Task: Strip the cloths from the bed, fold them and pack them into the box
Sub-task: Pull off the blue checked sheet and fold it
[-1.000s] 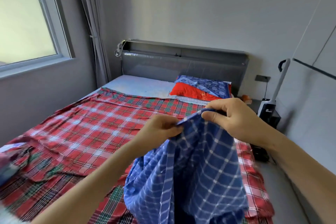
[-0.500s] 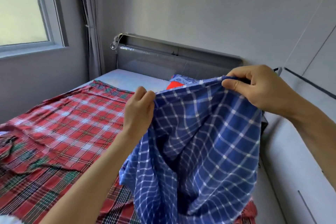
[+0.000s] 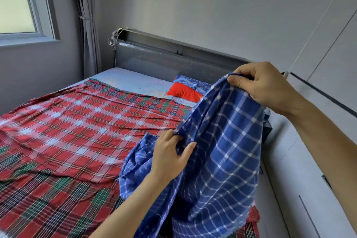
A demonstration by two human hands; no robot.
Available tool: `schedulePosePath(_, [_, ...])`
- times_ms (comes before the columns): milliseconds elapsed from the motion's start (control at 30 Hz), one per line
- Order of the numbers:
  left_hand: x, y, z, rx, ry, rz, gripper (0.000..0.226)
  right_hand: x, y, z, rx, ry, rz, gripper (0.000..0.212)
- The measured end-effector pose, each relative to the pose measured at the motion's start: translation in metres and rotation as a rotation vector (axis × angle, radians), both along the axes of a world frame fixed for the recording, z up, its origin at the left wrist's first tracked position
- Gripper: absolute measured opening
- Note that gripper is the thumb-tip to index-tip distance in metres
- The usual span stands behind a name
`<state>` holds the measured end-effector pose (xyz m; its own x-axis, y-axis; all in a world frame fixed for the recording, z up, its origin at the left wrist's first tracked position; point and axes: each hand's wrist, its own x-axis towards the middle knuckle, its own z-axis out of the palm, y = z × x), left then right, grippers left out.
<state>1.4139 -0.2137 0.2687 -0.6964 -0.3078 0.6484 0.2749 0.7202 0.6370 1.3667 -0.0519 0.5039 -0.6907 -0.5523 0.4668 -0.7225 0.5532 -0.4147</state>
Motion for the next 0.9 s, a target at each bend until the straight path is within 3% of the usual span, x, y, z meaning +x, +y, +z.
schedulePosePath(200, [-0.003,0.015,-0.01,-0.074,-0.075,0.182,0.022,-0.005,-0.004,-0.007,-0.054,-0.003,-0.058,0.025])
schedulePosePath(333, [0.0,0.001,-0.034,0.031,-0.166,0.15,0.029,-0.007,0.004,-0.008,-0.09,-0.02,-0.09,0.026])
schedulePosePath(500, [0.004,-0.028,-0.071,0.09,-0.356,0.076,0.018,-0.005,0.013,-0.013,-0.17,-0.109,-0.08,0.021])
schedulePosePath(733, [0.019,-0.04,-0.095,0.141,-0.543,-0.047,0.039,-0.007,0.014,-0.021,-0.235,-0.156,-0.06,0.017])
schedulePosePath(833, [0.026,-0.057,-0.09,0.259,-0.559,0.015,0.045,-0.013,0.02,-0.026,-0.232,-0.149,-0.075,0.017])
schedulePosePath(900, [0.032,-0.084,-0.078,0.395,-0.529,0.078,0.036,-0.018,0.029,-0.031,-0.236,-0.143,-0.1,0.02])
